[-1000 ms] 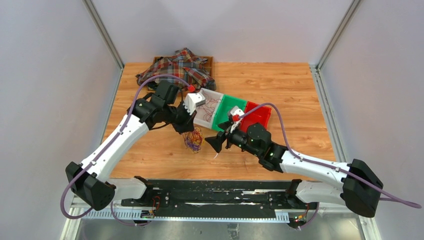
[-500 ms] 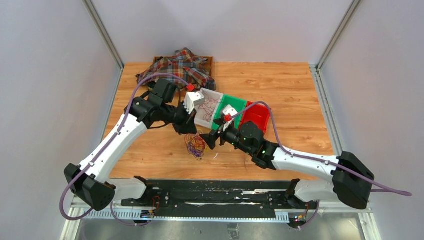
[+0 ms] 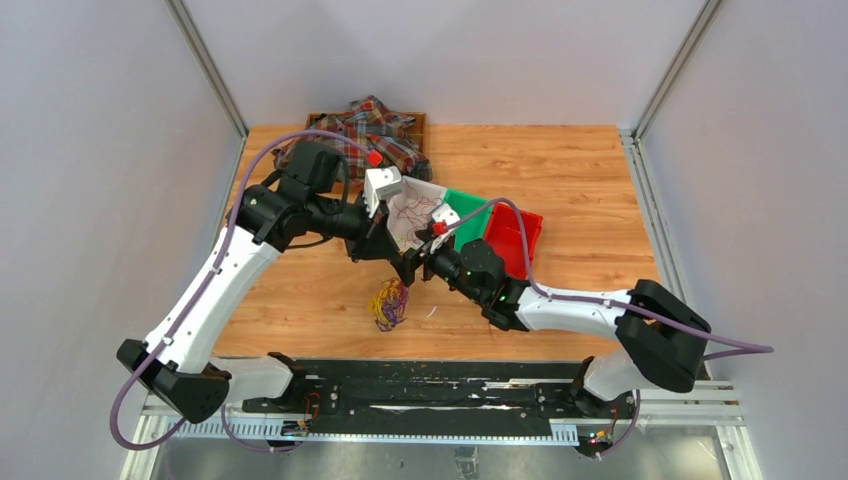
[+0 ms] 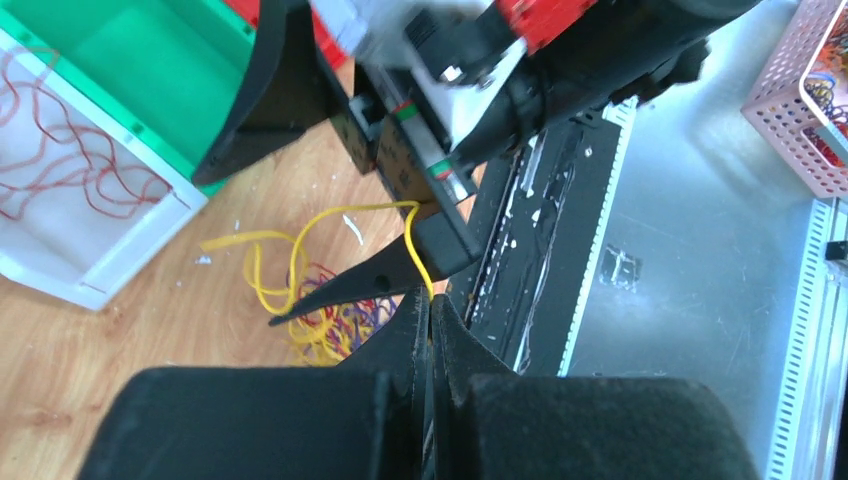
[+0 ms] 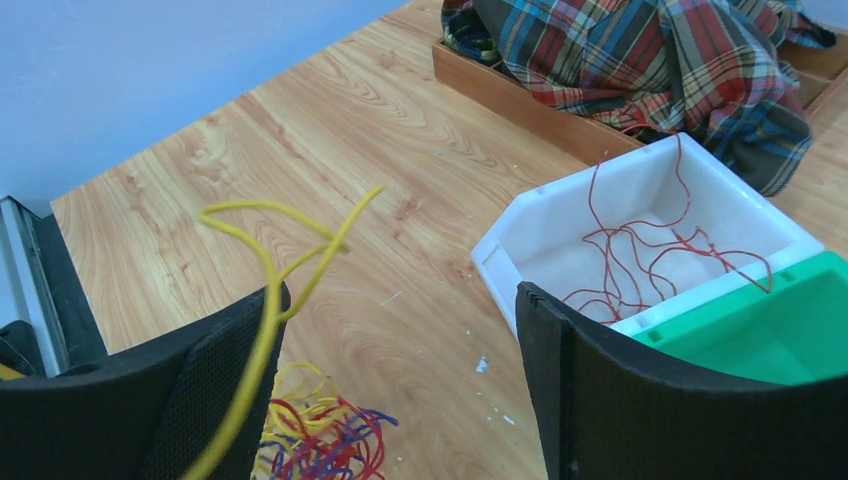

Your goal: Untangle the cables

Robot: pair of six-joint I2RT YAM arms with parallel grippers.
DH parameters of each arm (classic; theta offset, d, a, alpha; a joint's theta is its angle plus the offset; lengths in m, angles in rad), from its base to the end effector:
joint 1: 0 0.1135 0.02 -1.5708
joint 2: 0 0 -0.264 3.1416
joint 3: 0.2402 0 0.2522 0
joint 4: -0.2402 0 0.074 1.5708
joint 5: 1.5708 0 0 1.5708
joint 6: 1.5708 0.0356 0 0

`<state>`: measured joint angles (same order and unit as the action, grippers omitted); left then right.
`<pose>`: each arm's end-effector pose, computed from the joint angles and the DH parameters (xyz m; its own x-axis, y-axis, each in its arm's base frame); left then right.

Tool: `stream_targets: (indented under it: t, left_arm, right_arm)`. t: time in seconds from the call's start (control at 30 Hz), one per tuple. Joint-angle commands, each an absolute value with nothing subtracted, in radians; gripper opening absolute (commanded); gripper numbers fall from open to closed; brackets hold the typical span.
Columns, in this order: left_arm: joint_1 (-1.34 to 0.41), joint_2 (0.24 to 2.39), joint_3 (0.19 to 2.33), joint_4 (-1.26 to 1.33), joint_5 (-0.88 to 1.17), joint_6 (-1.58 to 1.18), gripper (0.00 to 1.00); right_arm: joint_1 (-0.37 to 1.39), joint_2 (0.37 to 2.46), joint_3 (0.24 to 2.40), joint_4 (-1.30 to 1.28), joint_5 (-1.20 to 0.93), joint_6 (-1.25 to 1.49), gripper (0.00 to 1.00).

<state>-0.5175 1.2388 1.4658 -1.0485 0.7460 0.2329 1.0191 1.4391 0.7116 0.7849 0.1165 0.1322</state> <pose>0.1856 -0.1335 0.4033 -0.4425 0.4470 -0.7774 0.8913 0.3149 -0.3263 0.1699 0.2681 0.2634 -0.0737 0.1301 -0.9888 -0.7821 0.6076 0.1382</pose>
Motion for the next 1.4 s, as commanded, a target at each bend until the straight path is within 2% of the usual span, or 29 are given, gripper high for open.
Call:
stream_targets:
  t: [0.0, 0.23, 0.47, 0.73, 1.0, 1.17, 1.37]
  left_arm:
    - [-0.512, 1.236, 1.559, -1.068, 0.792, 0.235, 0.01]
    - [-0.513, 1.260, 1.657, -1.068, 0.743, 0.251, 0.01]
    - [-0.512, 1.239, 1.658, -1.068, 0.637, 0.303, 0.01]
    - [-0.514, 1.236, 1.656, -1.067, 0.646, 0.289, 0.01]
    - [-0.514, 1.242, 1.682, -1.067, 0.709, 0.262, 0.01]
    - [-0.514, 1.253, 1.722, -1.068, 0.732, 0.236, 0.01]
    - [-0.514, 1.273, 1.799, -1.066, 0.751, 0.201, 0.00]
  right_arm:
    - [1.037, 1.478, 0.680, 0.904, 0.107, 0.220, 0.82]
    - [1.049, 1.484, 0.643, 0.915, 0.129, 0.249, 0.82]
    - [1.023, 1.236, 0.543, 0.785, 0.188, 0.203, 0.83]
    - [1.013, 1.067, 0.549, 0.725, -0.021, 0.190, 0.84]
    - [1.013, 1.189, 0.717, 0.770, -0.130, 0.191, 0.81]
    - [1.013, 1.315, 0.789, 0.869, -0.150, 0.232, 0.74]
    - [1.012, 1.415, 0.769, 0.970, -0.144, 0.300, 0.65]
